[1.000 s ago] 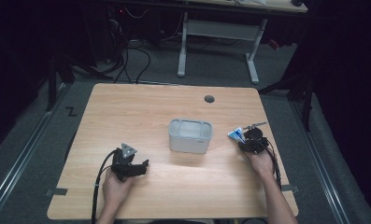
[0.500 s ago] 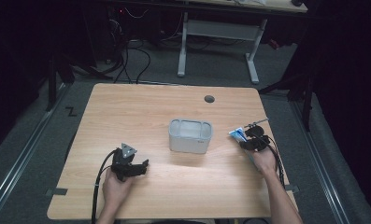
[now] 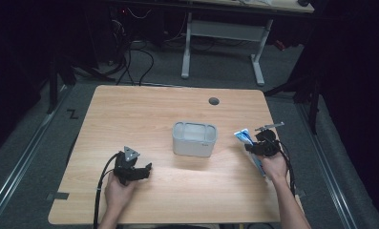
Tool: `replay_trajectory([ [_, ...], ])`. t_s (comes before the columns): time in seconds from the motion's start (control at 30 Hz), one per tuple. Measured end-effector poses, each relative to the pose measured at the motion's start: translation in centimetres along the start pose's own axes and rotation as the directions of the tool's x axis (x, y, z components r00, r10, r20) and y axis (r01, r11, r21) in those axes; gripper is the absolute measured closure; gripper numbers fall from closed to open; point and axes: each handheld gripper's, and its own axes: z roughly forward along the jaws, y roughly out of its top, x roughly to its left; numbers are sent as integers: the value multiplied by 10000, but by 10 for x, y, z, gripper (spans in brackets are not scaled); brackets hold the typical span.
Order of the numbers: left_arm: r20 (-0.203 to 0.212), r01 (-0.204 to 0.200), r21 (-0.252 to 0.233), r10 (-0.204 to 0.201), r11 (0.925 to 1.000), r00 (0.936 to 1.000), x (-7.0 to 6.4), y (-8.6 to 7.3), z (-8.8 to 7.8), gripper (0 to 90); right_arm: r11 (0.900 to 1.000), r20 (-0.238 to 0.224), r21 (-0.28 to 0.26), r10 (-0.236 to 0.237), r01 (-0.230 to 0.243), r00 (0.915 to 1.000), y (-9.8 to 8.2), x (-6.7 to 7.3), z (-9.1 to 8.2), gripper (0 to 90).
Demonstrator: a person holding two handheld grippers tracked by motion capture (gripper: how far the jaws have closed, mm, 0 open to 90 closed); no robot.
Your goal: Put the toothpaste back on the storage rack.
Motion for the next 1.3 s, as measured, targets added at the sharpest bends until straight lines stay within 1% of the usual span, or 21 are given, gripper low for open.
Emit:
replay_trajectory([
  [0.1, -6, 3, 0, -3, 10000, 10000, 0, 0, 0, 199, 9995, -389, -266, 130, -140, 9992, -2, 1, -3, 727],
  [0.17, -7, 3, -1, -3, 10000, 10000, 0, 0, 0, 199, 9991, -412, -410, 63, -80, 9991, -2, 2, -6, 727],
  [0.2, -5, 2, 0, -2, 10000, 10000, 0, 0, 0, 199, 9985, -500, -536, 61, -87, 9987, -2, 2, -8, 727],
  [0.3, 0, 12, -1, -12, 10000, 10000, 0, 0, 0, 199, 9969, -730, -753, 188, -243, 9972, -1, 2, -12, 726],
  [0.4, 8, 5, -2, -5, 10000, 10000, 0, 0, 0, 199, 9964, -737, -813, 174, -234, 9971, 0, 3, -15, 726],
  [0.5, 8, 5, 0, -5, 10000, 10000, 0, 0, 0, 199, 9948, -882, -989, 148, -235, 9960, 2, 5, -17, 724],
  [0.73, 8, 4, -5, -4, 10000, 10000, 0, 0, 1, 199, 9906, -1029, -1358, 3, -144, 9947, 3, 8, -22, 723],
  [0.9, 6, 6, -5, -6, 10000, 10000, 1, 1, 1, 199, 9899, -1043, -1420, -100, -49, 9945, 2, 9, -26, 722],
  [0.97, 4, 2, -4, -2, 10000, 10000, 1, 1, 1, 199, 9891, -1133, -1469, -61, -107, 9935, 2, 10, -27, 721],
  [1.3, 6, 3, -5, -3, 10000, 10000, 1, 1, 1, 199, 9863, -1169, -1645, -306, 110, 9927, 5, 17, -31, 720],
])
